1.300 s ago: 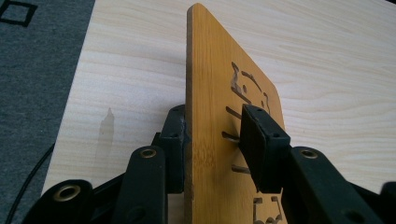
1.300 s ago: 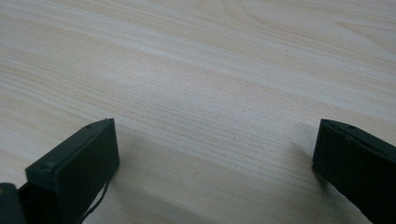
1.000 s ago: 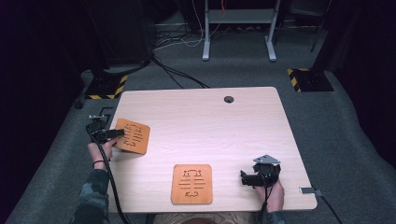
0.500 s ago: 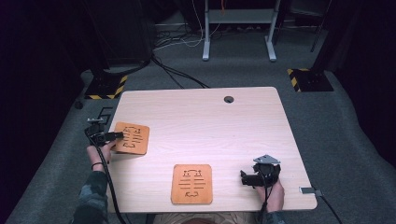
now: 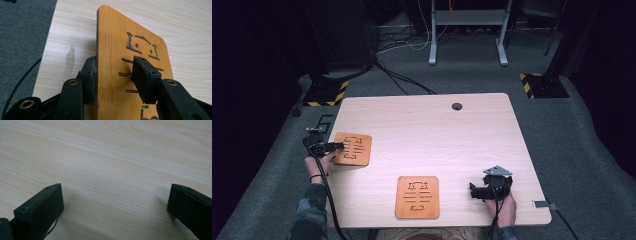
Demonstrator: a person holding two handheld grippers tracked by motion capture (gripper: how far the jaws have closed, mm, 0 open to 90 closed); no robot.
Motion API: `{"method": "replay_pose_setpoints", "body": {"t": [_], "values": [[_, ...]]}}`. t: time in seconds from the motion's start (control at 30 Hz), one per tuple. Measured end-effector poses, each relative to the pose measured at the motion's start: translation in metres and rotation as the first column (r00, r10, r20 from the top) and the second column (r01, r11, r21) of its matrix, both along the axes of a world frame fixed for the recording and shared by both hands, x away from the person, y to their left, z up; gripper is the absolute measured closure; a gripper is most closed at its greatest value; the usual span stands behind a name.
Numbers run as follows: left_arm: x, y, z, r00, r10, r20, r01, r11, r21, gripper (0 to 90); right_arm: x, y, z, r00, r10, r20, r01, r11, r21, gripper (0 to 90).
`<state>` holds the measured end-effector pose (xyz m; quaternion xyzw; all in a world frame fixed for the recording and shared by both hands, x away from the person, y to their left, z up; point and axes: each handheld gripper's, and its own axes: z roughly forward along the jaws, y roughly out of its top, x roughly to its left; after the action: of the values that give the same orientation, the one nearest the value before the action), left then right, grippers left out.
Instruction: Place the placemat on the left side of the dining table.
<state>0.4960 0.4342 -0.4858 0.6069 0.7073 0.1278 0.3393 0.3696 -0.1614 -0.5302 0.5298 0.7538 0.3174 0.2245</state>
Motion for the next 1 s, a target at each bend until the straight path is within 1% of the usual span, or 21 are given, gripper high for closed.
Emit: {"method": "replay_pose_setpoints", "body": {"t": [0.03,0.07,0.13,0.27,0.3,0.33,0.4,0.43,0.5,0.53,0.63,0.67,0.73,0.8,0.87,0.9,0.93,0.97,1.0], "values": [[0.0,0.001,0.0,0.9999,-0.014,-0.007,0.014,0.9999,0.009,55.8,0.0,0.0,0.0,1.0,-0.002,-0.001,0.002,1.0,0.0,0.0],[0.0,0.001,0.0,0.9999,-0.01,-0.006,0.01,0.9999,0.009,55.7,0.0,0.0,0.0,1.0,-0.001,-0.001,0.001,1.0,0.0,0.0],[0.0,-0.001,-0.001,0.9999,0.014,-0.002,-0.015,0.9999,-0.006,55.5,0.0,0.0,0.0,1.0,0.0,0.0,0.0,1.0,0.0,0.0],[0.001,0.001,-0.003,1.0,0.0,-0.008,0.0,1.0,0.01,54.9,0.0,0.0,0.0,1.0,0.0,0.0,0.0,1.0,0.0,0.0],[0.0,0.002,-0.003,0.9999,-0.006,-0.015,0.006,0.9999,0.016,54.7,0.0,0.0,0.0,1.0,-0.001,-0.001,0.001,1.0,0.0,0.0],[0.001,0.0,-0.004,0.9997,0.016,-0.017,-0.015,0.9999,0.007,54.5,0.0,0.0,0.0,1.0,0.0,0.0,0.0,1.0,0.0,0.0],[0.001,0.001,-0.005,0.9997,0.017,-0.016,-0.017,0.9998,0.006,54.3,0.0,0.0,0.0,1.0,-0.002,-0.001,0.002,1.0,0.0,0.0],[0.001,0.002,-0.005,0.9997,0.006,-0.026,-0.005,0.9999,0.011,54.2,0.0,0.0,0.0,1.0,-0.001,-0.001,0.001,1.0,0.0,0.0],[0.001,0.002,-0.005,0.9996,0.004,-0.029,-0.003,0.9998,0.019,53.9,0.0,0.0,0.0,1.0,0.0,0.0,0.0,1.0,0.0,0.0],[0.001,0.003,-0.005,0.9994,-0.007,-0.033,0.008,0.9997,0.025,53.8,0.0,0.0,0.0,1.0,0.0,0.0,0.0,1.0,0.0,0.0],[0.001,0.002,-0.006,0.9994,-0.003,-0.035,0.004,0.9995,0.031,53.3,0.0,0.0,0.0,1.0,0.0,0.0,0.0,1.0,0.0,0.0],[0.001,0.003,-0.006,0.9992,-0.009,-0.038,0.011,0.9989,0.045,53.1,0.0,0.0,0.0,1.0,-0.002,-0.001,0.002,1.0,0.0,0.0],[0.002,0.0,-0.008,0.9993,0.014,-0.034,-0.012,0.9989,0.045,52.5,0.0,0.0,0.0,1.0,-0.001,-0.001,0.001,1.0,0.0,0.0],[0.002,0.001,-0.008,0.9989,-0.011,-0.045,0.014,0.9975,0.07,52.0,0.0,0.0,0.0,1.0,-0.002,-0.001,0.002,1.0,0.0,0.0],[0.002,-0.001,-0.011,0.9991,0.008,-0.042,-0.005,0.997,0.077,51.4,0.0,0.0,0.0,1.0,-0.002,-0.001,0.002,1.0,0.0,0.0],[0.002,-0.001,-0.012,0.9985,0.003,-0.054,0.002,0.9965,0.083,51.2,0.0,0.0,0.0,1.0,-0.002,-0.001,0.002,1.0,0.0,0.0],[0.002,0.0,-0.014,0.9984,-0.002,-0.056,0.007,0.9964,0.085,50.8,0.0,0.0,0.0,1.0,-0.002,-0.001,0.002,1.0,0.0,0.0],[0.002,0.0,-0.015,0.9983,0.003,-0.058,0.001,0.9971,0.076,50.7,0.0,0.0,0.0,1.0,-0.001,-0.001,0.001,1.0,0.0,0.0],[0.002,0.001,-0.016,0.998,0.002,-0.063,0.003,0.9966,0.082,50.5,0.0,0.0,0.0,1.0,0.0,0.0,0.0,1.0,0.0,0.0]]}}
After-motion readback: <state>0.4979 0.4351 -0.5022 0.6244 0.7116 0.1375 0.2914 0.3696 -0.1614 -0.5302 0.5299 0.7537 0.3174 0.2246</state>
